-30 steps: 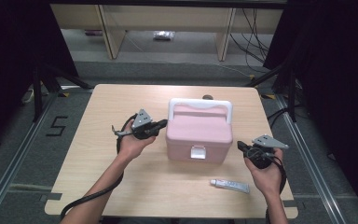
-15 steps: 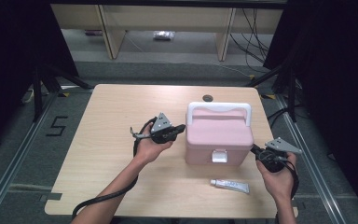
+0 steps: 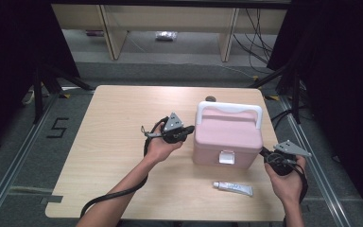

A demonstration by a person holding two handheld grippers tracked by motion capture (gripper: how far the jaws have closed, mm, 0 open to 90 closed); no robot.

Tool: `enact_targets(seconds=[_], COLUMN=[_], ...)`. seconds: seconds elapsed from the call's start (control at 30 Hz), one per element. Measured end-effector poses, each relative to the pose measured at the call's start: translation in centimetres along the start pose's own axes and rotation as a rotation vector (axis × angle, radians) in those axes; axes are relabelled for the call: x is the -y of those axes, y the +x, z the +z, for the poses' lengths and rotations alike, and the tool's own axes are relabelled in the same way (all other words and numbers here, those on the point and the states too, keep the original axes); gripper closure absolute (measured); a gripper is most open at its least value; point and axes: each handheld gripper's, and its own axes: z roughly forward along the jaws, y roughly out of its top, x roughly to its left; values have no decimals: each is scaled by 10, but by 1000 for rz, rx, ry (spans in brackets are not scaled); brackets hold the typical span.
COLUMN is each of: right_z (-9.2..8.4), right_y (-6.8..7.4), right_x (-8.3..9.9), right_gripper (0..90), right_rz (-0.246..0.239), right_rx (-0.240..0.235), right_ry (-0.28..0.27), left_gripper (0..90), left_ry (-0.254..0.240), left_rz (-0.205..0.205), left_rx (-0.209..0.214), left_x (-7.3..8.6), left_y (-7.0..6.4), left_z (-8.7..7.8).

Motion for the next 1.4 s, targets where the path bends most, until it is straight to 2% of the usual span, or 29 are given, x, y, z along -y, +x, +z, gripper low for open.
enact_targets(seconds=[0.03, 0.07, 0.1, 0.23, 0.27, 0.3, 0.33, 0.5, 0.6, 0.67, 0.7, 0.73, 0.77, 0.8, 0.83, 0.87, 0.9, 0.93, 1.0, 1.03, 1.1, 1.13, 1.17, 1.2, 1.23, 1.27, 1.3, 1.33, 1.4], right_z=[-2, -2, -2, -3, -4, -4, -4, -3, -3, -5, -8, -8, -10, -11, -12, -14, -14, -16, -17, -19, -20, -21, -21, -22, -25, -25, -26, -29, -30], right_y=[2, 2, -1, -1, 1, 2, -2, -4, -4, -4, 0, -3, -4, -3, -3, -2, -2, -4, -5, -6, -2, -5, -5, -4, -1, -1, -1, -3, -3], right_x=[1, 1, 1, 1, 2, 2, 2, 2, 2, 2, 2, 2, 2, 2, 2, 2, 2, 1, 1, 0, 0, 0, 0, 0, 1, 1, 0, -1, -2], right_gripper=[900, 900, 900, 900, 900, 900, 900, 900, 897, 869, 854, 844, 831, 823, 815, 811, 811, 798, 791, 774, 765, 761, 761, 758, 754, 754, 752, 750, 749], right_rz=[31, 31, -4, -20, 20, 29, -15, -11, -17, -12, 35, -10, -27, -8, -7, -8, -8, -23, -31, -37, 11, -31, -31, -26, 6, 6, -5, -41, -38], right_rx=[12, 12, 17, 24, 18, 15, 21, 24, 27, 28, 31, 37, 48, 36, 36, 53, 53, 67, 72, 91, 96, 109, 109, 114, 109, 109, 115, 123, 123], right_ry=[7, 7, -6, -13, 1, 0, -13, -7, -8, -12, -1, -11, -17, -14, -10, -4, -4, -10, -19, -19, -14, -19, -19, -19, -13, -13, -14, -24, -23], left_gripper=[895, 895, 896, 896, 895, 896, 896, 892, 798, 770, 690, 650, 614, 578, 548, 519, 492, 470, 452, 428, 418, 415, 415, 415, 414, 414, 414, 415, 416], left_ry=[10, 8, 8, 12, 12, 7, 13, 7, 5, -4, -13, -20, -20, -35, -35, -57, -57, -81, -87, -95, -111, -114, -114, -118, -126, -126, -131, -137, -140], left_rz=[1, 2, 0, -1, -1, 0, 0, -1, -5, -34, -37, -49, -49, -71, -71, -109, -109, -134, -141, -152, -167, -180, -180, -193, -213, -213, -219, -231, -232], left_rx=[-4, -3, -4, -11, -11, -3, -8, -5, -10, -11, -27, -39, -39, -58, -58, -64, -64, -58, -54, -47, -31, -24, -24, -17, -8, -8, 0, 13, 20], left_x=[-1, -1, -1, -3, -3, -3, -3, -2, -1, -1, -2, -3, -3, -4, -4, -7, -7, -11, -13, -15, -17, -17, -17, -17, -16, -16, -16, -17, -19], left_y=[0, 0, -1, -1, -1, -1, -2, -4, -2, 0, 2, 4, 4, 7, 7, 10, 10, 10, 10, 9, 7, 7, 7, 6, 5, 5, 4, 3, 3], left_z=[0, 1, 1, 4, 4, 5, 5, 3, 1, -7, -18, -27, -27, -39, -39, -51, -51, -60, -63, -64, -65, -64, -64, -64, -64, -64, -64, -63, -62])
